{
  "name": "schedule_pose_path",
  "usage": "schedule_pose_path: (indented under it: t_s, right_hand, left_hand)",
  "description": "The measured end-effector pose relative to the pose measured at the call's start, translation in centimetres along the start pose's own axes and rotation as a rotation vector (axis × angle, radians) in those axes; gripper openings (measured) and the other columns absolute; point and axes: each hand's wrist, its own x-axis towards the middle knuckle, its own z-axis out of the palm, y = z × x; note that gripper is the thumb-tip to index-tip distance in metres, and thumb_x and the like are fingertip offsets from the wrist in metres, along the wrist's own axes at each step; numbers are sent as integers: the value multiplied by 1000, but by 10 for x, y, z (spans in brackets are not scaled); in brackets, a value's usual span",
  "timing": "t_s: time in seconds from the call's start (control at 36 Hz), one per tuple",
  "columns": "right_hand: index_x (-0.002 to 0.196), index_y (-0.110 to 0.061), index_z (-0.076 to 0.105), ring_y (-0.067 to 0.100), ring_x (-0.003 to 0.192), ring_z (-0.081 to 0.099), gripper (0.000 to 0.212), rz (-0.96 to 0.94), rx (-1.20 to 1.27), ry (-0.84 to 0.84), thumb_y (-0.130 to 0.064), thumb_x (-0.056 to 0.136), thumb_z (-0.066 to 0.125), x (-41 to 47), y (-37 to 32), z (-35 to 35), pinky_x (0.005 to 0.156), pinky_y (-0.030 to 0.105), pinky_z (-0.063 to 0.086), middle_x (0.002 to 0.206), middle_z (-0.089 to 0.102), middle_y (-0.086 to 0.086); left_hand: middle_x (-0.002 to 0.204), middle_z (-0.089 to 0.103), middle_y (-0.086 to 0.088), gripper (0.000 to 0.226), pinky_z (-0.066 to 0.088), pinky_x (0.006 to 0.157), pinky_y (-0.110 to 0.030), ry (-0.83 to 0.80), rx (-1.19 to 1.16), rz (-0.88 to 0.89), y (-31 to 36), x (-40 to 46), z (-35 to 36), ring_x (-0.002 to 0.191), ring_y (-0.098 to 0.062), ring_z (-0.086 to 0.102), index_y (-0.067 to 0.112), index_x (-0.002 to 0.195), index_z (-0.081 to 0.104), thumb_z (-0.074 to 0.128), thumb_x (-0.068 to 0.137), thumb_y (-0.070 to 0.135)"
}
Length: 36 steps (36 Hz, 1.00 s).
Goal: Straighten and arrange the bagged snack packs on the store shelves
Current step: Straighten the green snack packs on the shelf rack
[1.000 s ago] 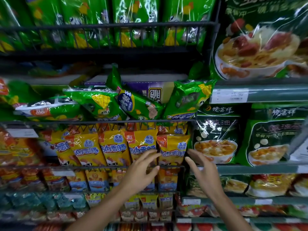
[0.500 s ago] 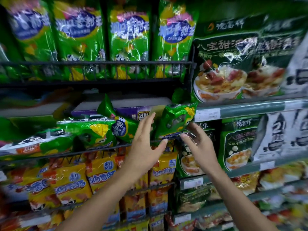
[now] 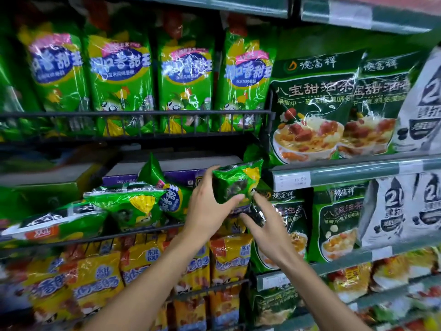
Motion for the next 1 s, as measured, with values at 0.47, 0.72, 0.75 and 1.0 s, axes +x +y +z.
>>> schedule_pose_path:
  t_s: [0.47, 0.72, 0.75, 1.0]
  right_hand:
    - [104, -17, 75, 14, 86, 75, 14, -105, 473, 151, -9, 96, 67, -18, 20, -4, 77, 26, 60, 90, 78, -3]
    - [136, -9, 57, 24, 113, 71, 40, 178, 750, -352, -30, 102, 59, -9, -1, 5, 101, 39, 55, 120, 75, 7]
    - [137, -8, 55, 25, 116, 70, 42, 200, 804, -362, -31, 102, 57, -7, -5, 5, 103, 39, 54, 123, 73, 8]
    - [135, -6, 54, 24, 125, 64, 52, 371, 1486, -301, -42, 97, 53, 1, -43, 11, 104, 33, 53, 137, 64, 18]
  left_hand:
    - [117, 67, 11, 60, 52, 96, -23, 338, -237, -80, 2, 2, -5, 111, 2, 62, 22, 121, 58, 86, 75, 49]
    - [104, 73, 12, 39, 54, 86, -17, 530, -443, 77, 22, -7, -8, 101, -1, 69, 27, 110, 63, 85, 80, 19]
    - [105, 73, 12, 40, 54, 87, -18, 551, -494, 86, 25, -5, -11, 103, -3, 70, 26, 112, 62, 85, 81, 16]
    - [102, 76, 8, 45, 55, 85, -24, 562, -793, 28, 17, -9, -16, 102, -11, 72, 18, 112, 63, 85, 73, 19]
